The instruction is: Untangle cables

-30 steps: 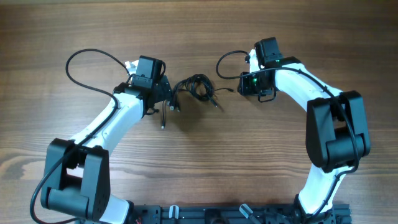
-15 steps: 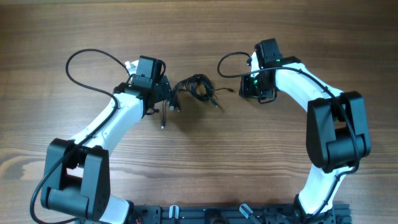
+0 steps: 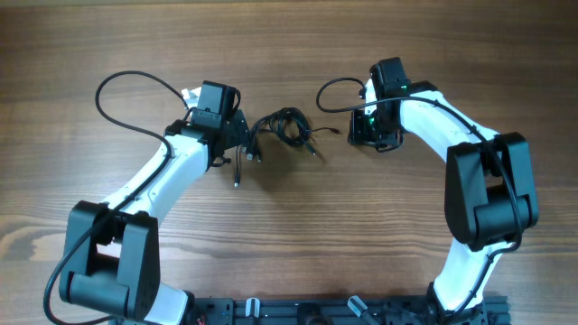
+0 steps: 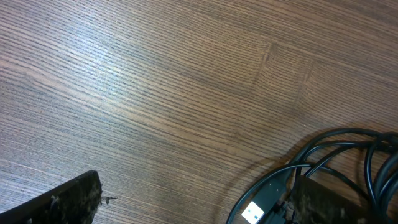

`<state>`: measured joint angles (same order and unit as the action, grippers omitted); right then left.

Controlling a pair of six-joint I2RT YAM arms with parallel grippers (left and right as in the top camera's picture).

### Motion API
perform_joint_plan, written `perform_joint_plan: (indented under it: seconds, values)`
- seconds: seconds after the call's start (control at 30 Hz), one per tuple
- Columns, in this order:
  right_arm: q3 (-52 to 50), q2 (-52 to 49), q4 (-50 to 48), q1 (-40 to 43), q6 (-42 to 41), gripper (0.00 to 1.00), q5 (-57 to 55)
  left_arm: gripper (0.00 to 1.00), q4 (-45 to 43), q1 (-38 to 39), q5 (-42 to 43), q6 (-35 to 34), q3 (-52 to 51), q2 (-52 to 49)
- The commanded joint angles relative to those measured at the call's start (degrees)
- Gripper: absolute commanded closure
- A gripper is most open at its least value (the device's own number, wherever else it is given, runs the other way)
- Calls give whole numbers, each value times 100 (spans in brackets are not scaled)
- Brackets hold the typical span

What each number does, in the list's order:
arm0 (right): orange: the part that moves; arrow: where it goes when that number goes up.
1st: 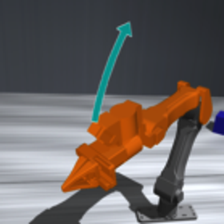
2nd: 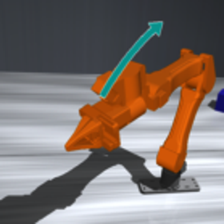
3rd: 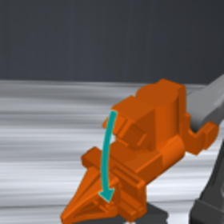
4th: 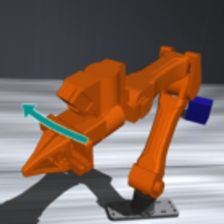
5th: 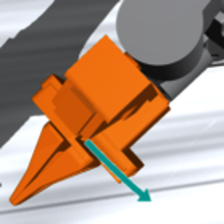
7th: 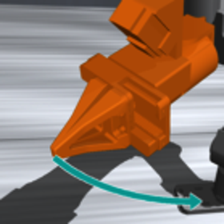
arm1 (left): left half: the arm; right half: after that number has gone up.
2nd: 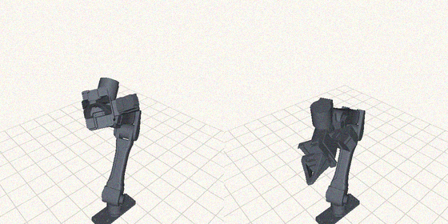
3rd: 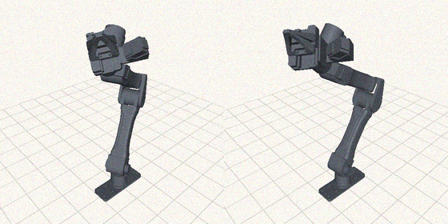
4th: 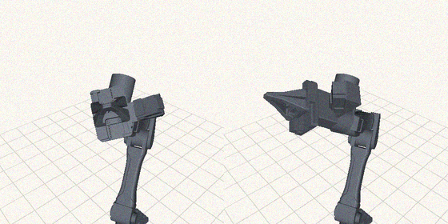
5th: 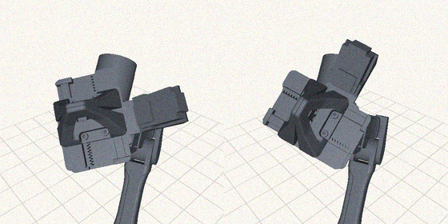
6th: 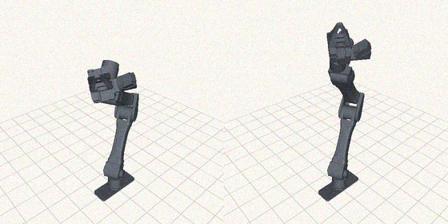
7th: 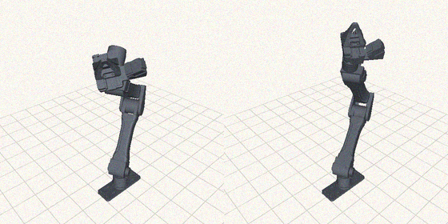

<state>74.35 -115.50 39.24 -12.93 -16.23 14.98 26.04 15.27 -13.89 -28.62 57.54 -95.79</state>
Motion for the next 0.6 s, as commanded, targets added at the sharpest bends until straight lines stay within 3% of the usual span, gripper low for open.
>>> perform_joint_plan:
  seconds: [0.0, 0.1, 0.3, 0.57]
  values:
    - [122, -35, 330, 2, -28, 68, -81, 0, -13, 0, -96, -35, 55, -55]
    - [588, 369, 702, 2, -22, 59, -83, 0, -13, 0, -96, -35, 55, -55]
    - [601, 577, 452, 2, -31, 6, -280, 0, -13, 0, -96, -35, 55, -55]
    - [579, 496, 415, 2, -46, 9, -1071, 0, -13, 0, -96, -35, 55, -55]
